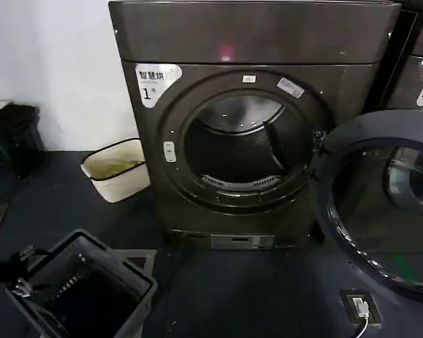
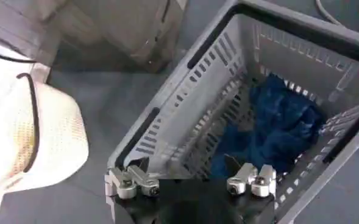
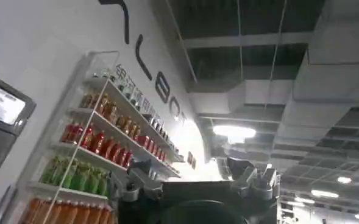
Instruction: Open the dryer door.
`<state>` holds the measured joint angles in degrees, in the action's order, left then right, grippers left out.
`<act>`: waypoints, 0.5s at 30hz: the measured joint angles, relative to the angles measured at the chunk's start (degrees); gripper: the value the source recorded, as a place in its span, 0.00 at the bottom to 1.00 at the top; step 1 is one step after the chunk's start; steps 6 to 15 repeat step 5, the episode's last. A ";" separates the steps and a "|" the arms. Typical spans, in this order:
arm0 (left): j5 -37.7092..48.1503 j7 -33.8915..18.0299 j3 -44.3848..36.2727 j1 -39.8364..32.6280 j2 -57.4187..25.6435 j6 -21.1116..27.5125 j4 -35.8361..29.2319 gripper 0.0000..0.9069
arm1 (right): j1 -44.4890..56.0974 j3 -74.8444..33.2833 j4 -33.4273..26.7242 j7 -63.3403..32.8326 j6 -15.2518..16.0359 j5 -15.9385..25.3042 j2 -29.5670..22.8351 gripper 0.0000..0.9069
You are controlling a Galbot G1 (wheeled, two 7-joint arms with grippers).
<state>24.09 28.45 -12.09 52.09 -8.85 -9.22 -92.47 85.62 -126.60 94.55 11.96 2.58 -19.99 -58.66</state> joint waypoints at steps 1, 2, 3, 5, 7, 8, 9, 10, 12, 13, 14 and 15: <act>-0.16 0.16 0.00 -0.01 0.00 -0.02 -0.07 1.00 | 0.08 0.07 -0.12 0.00 -0.02 0.02 -0.02 1.00; -0.31 0.22 0.01 -0.01 0.00 -0.05 -0.21 1.00 | 0.12 0.14 -0.22 0.00 -0.03 0.09 -0.07 1.00; -0.51 0.43 0.01 -0.03 0.02 -0.06 -0.37 1.00 | 0.15 0.21 -0.34 0.00 -0.04 0.21 -0.17 1.00; -0.93 0.84 0.06 -0.11 0.11 -0.23 -0.65 1.00 | 0.28 0.44 -0.57 0.01 -0.05 0.56 -0.36 1.00; -0.93 0.84 0.06 -0.11 0.11 -0.23 -0.65 1.00 | 0.28 0.44 -0.57 0.01 -0.05 0.56 -0.36 1.00; -0.93 0.84 0.06 -0.11 0.11 -0.23 -0.65 1.00 | 0.28 0.44 -0.57 0.01 -0.05 0.56 -0.36 1.00; -0.93 0.84 0.06 -0.11 0.11 -0.23 -0.65 1.00 | 0.28 0.44 -0.57 0.01 -0.05 0.56 -0.36 1.00; -0.93 0.84 0.06 -0.11 0.11 -0.23 -0.65 1.00 | 0.28 0.44 -0.57 0.01 -0.05 0.56 -0.36 1.00; -0.93 0.84 0.06 -0.11 0.11 -0.23 -0.65 1.00 | 0.28 0.44 -0.57 0.01 -0.05 0.56 -0.36 1.00; -0.93 0.84 0.06 -0.11 0.11 -0.23 -0.65 1.00 | 0.28 0.44 -0.57 0.01 -0.05 0.56 -0.36 1.00; -0.93 0.84 0.06 -0.11 0.11 -0.23 -0.65 1.00 | 0.28 0.44 -0.57 0.01 -0.05 0.56 -0.36 1.00; -0.93 0.84 0.06 -0.11 0.11 -0.23 -0.65 1.00 | 0.28 0.44 -0.57 0.01 -0.05 0.56 -0.36 1.00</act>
